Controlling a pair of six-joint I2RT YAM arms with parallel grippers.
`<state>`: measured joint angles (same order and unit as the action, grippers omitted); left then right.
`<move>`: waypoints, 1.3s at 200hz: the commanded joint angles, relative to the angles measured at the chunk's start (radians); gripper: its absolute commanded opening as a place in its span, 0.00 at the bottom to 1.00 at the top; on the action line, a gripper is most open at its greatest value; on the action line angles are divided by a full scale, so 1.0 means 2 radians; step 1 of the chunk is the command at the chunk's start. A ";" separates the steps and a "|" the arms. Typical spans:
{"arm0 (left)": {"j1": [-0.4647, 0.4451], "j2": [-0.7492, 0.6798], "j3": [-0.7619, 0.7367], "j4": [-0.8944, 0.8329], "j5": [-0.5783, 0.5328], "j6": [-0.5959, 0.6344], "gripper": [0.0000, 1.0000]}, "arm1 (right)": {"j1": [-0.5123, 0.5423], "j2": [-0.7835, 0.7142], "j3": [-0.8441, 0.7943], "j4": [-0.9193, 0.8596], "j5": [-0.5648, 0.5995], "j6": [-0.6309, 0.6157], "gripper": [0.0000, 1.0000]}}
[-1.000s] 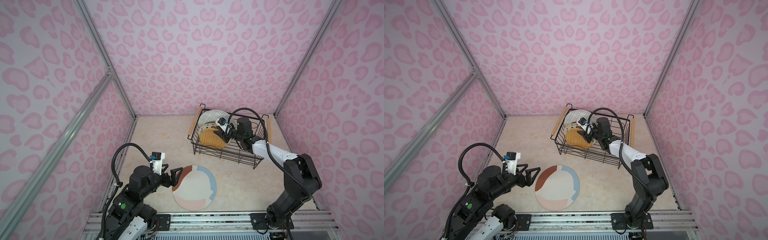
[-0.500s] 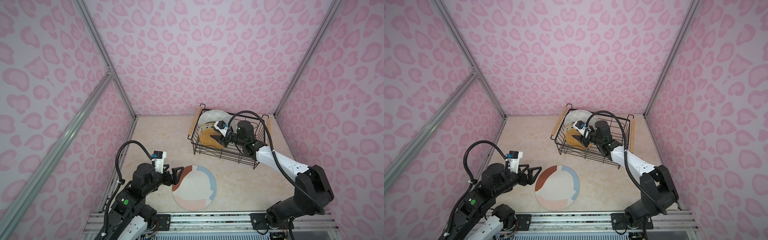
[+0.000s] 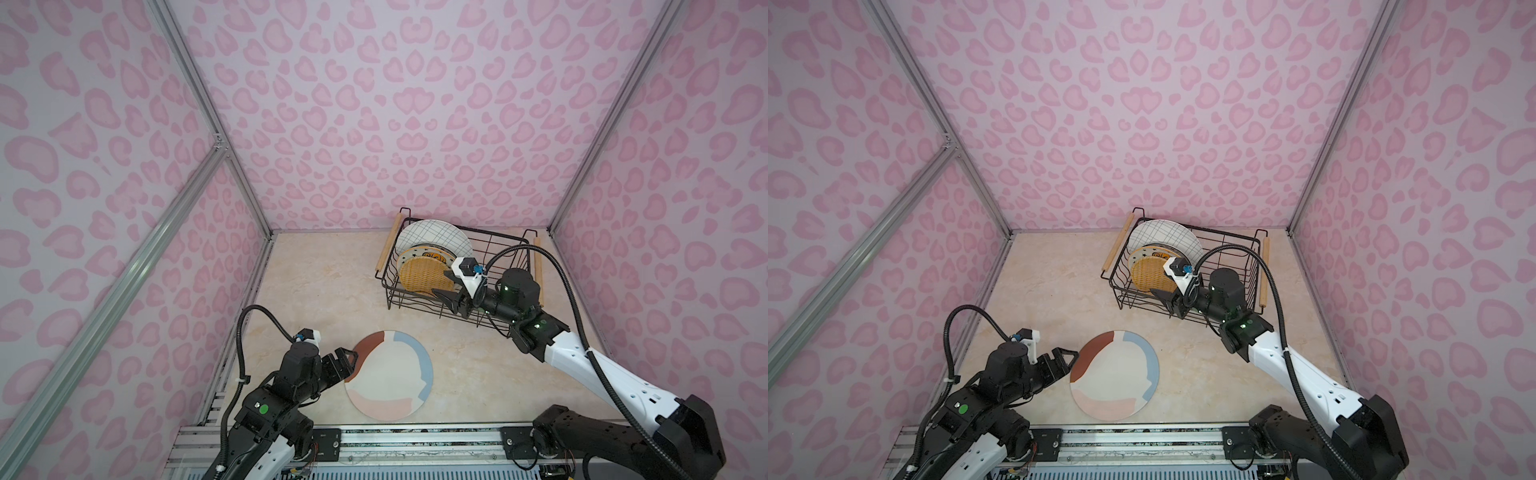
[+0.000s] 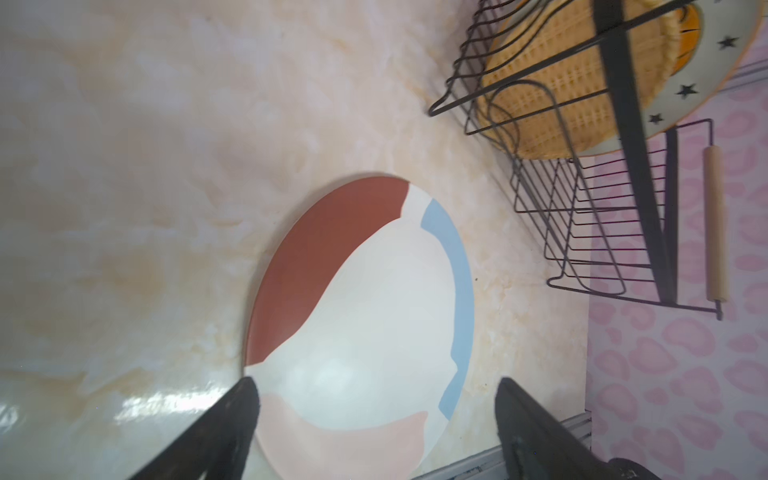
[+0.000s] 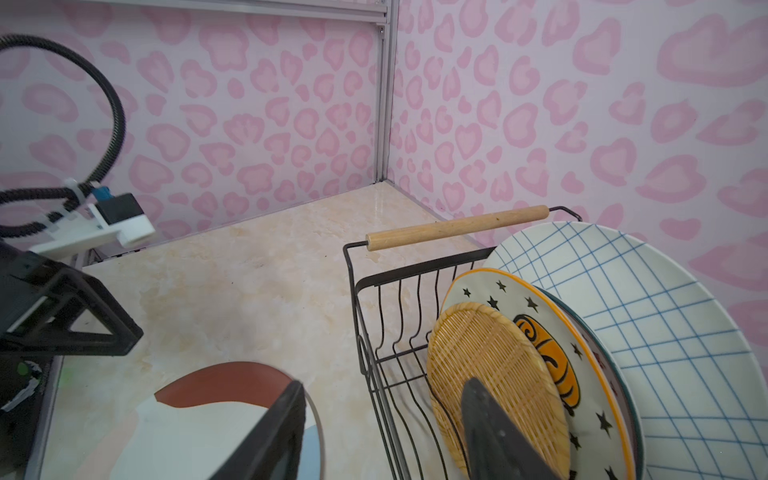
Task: Load the plates into the dish rack
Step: 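Open the right gripper and pull it back from the rack, then move both grippers to opposite edges of the pastel plate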
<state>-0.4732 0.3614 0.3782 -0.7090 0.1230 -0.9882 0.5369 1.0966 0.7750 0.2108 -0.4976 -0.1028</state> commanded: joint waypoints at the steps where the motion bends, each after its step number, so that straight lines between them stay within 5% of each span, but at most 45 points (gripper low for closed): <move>1: 0.000 -0.009 -0.038 -0.013 -0.003 -0.060 0.87 | 0.003 -0.030 -0.022 -0.008 0.014 0.048 0.61; 88: 0.000 0.092 -0.090 0.079 0.039 -0.022 0.85 | 0.041 -0.125 -0.036 -0.125 0.030 0.154 0.64; 146: 0.000 0.092 -0.106 0.101 0.046 -0.017 0.80 | 0.083 -0.109 -0.035 -0.239 0.018 0.297 0.60; 188: 0.000 0.097 -0.114 0.112 0.046 -0.013 0.77 | 0.179 -0.140 -0.072 -0.230 0.091 0.393 0.56; 215: 0.000 0.093 -0.116 0.118 0.045 -0.014 0.76 | 0.189 -0.159 -0.155 -0.157 0.109 0.481 0.54; 260: 0.000 0.100 -0.115 0.119 0.042 -0.009 0.75 | 0.187 -0.104 -0.229 -0.070 0.133 0.529 0.54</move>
<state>-0.4725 0.5488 0.1596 -0.3687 0.2302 -1.0218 0.9127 0.8257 0.3473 -0.0795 -0.2787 0.8688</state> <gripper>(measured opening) 0.755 0.541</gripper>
